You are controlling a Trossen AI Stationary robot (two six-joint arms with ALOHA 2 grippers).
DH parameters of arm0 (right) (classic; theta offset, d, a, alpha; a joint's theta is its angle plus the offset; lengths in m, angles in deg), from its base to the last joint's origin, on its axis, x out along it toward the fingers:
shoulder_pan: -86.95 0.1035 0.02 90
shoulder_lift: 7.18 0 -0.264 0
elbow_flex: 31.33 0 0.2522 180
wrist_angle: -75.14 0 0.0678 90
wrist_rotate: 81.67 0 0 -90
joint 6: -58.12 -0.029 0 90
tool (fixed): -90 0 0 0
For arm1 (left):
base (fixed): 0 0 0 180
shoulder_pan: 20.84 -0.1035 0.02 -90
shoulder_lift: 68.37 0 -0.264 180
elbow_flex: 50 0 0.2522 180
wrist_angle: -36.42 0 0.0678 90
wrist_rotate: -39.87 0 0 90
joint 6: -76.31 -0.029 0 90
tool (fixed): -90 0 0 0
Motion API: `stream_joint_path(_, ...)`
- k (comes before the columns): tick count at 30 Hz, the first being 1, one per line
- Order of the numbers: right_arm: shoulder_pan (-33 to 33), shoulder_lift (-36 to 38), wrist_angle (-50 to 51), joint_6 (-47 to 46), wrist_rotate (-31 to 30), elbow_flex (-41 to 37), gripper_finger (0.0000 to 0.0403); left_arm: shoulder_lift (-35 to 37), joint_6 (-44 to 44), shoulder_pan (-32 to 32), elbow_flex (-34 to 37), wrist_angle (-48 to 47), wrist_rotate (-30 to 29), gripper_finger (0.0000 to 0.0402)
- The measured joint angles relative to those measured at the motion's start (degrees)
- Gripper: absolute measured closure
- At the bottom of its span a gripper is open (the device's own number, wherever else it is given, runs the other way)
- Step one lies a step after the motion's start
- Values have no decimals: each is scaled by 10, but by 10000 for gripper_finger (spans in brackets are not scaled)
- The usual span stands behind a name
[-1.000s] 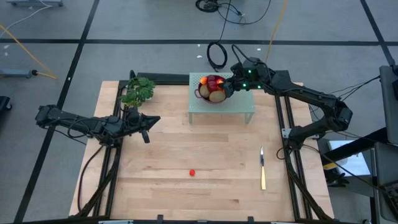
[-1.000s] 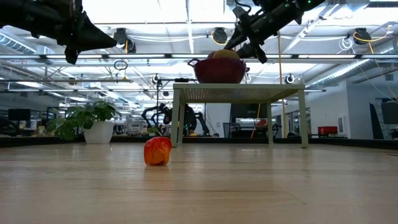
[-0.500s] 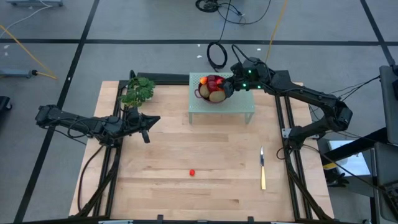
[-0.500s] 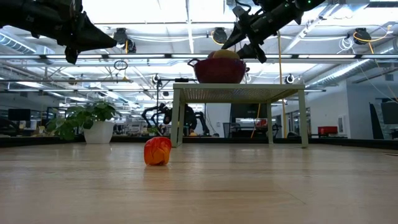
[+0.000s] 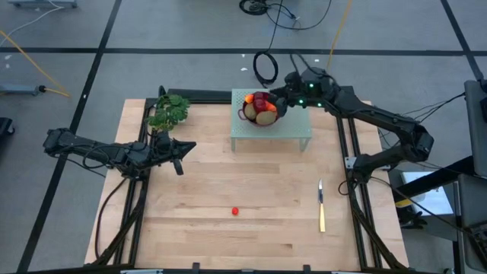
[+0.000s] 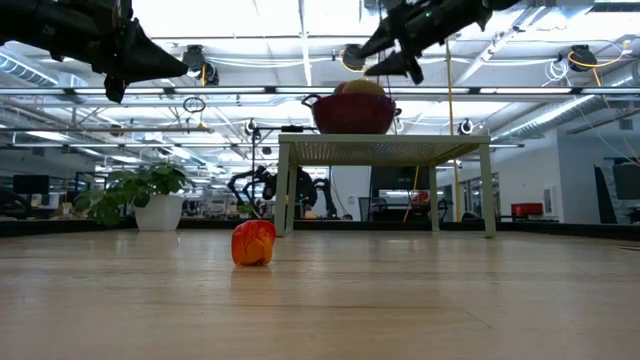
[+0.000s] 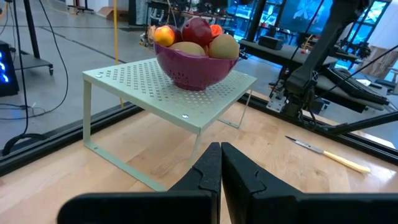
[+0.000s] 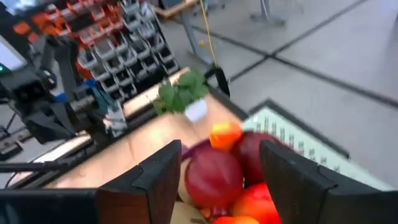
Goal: Pick & Place Fruit
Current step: Put the tomato into the strainer bowl
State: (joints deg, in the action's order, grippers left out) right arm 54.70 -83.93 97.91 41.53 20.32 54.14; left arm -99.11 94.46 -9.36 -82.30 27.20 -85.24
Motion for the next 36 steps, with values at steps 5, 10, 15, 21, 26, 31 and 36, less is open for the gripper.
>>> stream_joint_path(5,6,31,8,24,-33,0,232,0,0,0,0,0,0,392)
stream_joint_path(10,28,67,27,77,-47,0,294,0,1,0,0,0,-1,392)
stream_joint_path(15,67,100,28,112,-47,0,355,0,3,0,0,0,-8,392)
stream_joint_path(21,126,133,47,138,-156,0,399,0,0,0,0,12,-9,392)
stream_joint_path(26,177,165,122,133,-253,0,390,0,-18,1,0,53,12,392)
stream_joint_path(31,224,197,166,119,-269,0,398,0,-47,3,0,83,46,392)
stream_joint_path(36,271,229,187,116,-268,0,402,0,-50,18,0,91,51,392)
